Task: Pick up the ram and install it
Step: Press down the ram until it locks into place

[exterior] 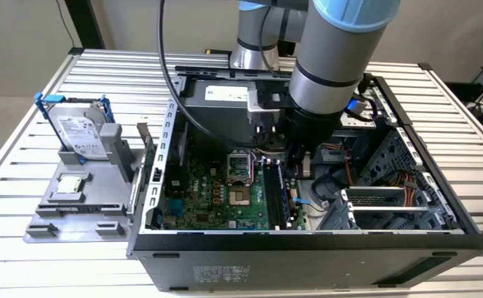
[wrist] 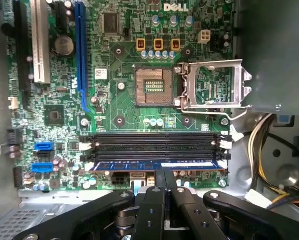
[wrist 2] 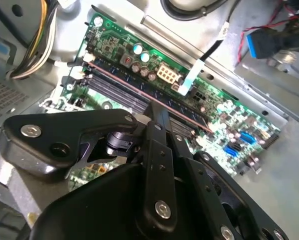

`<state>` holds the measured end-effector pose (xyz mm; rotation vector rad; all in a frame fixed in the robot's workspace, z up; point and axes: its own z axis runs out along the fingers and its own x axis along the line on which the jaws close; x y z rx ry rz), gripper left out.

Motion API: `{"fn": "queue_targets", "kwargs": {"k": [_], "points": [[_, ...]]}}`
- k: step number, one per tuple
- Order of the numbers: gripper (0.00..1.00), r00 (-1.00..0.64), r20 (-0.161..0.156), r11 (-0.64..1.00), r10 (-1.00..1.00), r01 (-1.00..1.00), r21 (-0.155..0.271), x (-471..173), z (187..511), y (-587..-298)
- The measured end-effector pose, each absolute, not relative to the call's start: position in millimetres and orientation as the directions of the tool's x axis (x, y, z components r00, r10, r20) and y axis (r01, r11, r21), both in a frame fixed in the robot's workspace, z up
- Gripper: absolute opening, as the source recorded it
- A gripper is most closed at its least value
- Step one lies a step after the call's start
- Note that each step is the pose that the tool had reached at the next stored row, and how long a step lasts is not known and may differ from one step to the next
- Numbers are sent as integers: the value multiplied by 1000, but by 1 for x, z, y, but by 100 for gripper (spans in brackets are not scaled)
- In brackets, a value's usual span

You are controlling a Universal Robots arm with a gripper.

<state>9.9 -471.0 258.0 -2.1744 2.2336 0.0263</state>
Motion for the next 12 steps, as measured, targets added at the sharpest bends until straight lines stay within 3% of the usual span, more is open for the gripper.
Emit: {"fn": "queue_targets", "kwargs": {"k": [6, 12], "points": [[0, -27, -26, 27, -999, -1000, -5, 10, 281, -471], [0, -27, -20, 27, -999, -1000, -5, 10, 281, -471]]}}
